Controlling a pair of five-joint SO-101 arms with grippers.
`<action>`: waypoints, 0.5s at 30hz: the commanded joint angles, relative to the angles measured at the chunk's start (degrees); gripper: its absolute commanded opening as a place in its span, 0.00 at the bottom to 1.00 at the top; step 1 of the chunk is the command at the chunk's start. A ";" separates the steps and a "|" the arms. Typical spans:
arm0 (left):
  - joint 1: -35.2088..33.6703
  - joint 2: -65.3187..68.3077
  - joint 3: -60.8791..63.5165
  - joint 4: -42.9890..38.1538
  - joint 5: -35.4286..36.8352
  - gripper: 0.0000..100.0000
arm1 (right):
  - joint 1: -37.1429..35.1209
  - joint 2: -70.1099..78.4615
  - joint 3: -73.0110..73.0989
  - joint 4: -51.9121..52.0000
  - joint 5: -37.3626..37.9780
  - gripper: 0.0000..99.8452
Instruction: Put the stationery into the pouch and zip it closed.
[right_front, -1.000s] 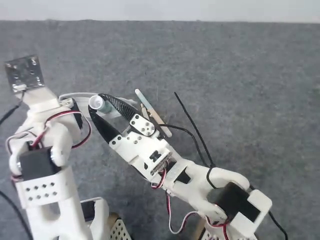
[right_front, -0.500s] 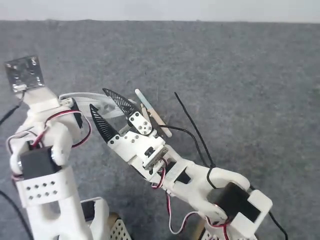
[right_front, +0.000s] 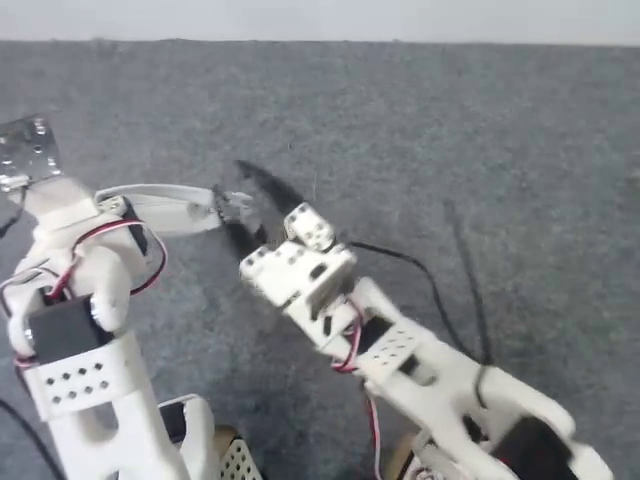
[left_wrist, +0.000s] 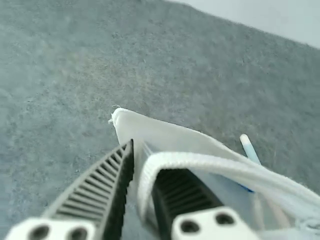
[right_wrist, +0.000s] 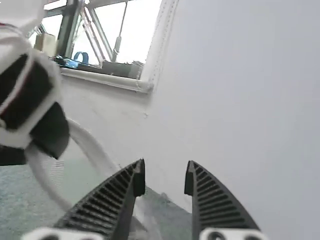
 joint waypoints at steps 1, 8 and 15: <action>-2.20 -0.88 0.57 -5.27 2.46 0.01 | 6.11 -11.56 -1.32 13.85 -5.63 0.12; -4.75 -0.88 1.01 -6.33 3.08 0.01 | 13.58 -18.15 -11.25 45.85 -9.93 0.12; -6.42 -0.88 1.01 -6.42 4.57 0.01 | 14.55 -8.84 -24.09 63.52 -9.85 0.12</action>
